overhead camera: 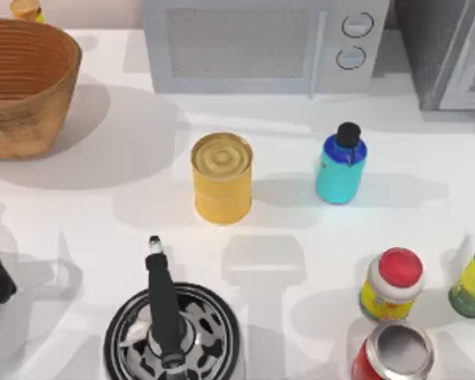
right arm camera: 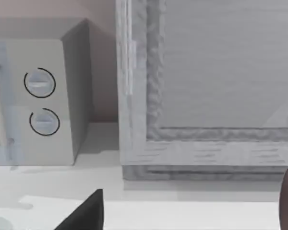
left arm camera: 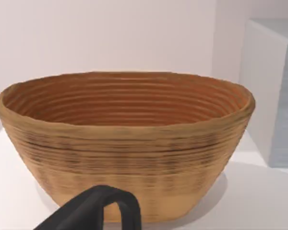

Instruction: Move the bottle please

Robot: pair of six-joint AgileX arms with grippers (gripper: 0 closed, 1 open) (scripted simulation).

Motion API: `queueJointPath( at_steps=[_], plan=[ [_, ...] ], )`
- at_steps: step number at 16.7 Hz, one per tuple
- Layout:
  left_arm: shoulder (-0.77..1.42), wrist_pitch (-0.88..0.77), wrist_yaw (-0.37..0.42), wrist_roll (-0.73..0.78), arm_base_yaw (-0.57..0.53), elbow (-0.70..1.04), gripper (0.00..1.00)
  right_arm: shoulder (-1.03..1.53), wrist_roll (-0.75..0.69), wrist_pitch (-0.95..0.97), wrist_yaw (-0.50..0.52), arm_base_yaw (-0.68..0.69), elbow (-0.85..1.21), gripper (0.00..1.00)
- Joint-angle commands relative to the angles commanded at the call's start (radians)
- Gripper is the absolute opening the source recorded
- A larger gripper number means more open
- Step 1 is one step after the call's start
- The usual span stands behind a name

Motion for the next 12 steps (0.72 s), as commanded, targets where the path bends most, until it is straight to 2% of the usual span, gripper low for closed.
queueJointPath(
  at_steps=[3,6,9,12],
  plan=[
    [0.011,0.002,0.001,0.003,-0.007,0.005,1.0,0.0,0.0,0.0,0.0,0.0,0.0,1.0],
    [0.105,0.022,0.006,0.02,-0.059,0.053,1.0,0.0,0.0,0.0,0.0,0.0,0.0,1.0],
    [0.294,0.075,0.003,0.037,-0.144,0.157,1.0,0.0,0.0,0.0,0.0,0.0,0.0,1.0],
    [0.574,0.156,-0.01,0.042,-0.24,0.301,1.0,0.0,0.0,0.0,0.0,0.0,0.0,1.0]
  ],
)
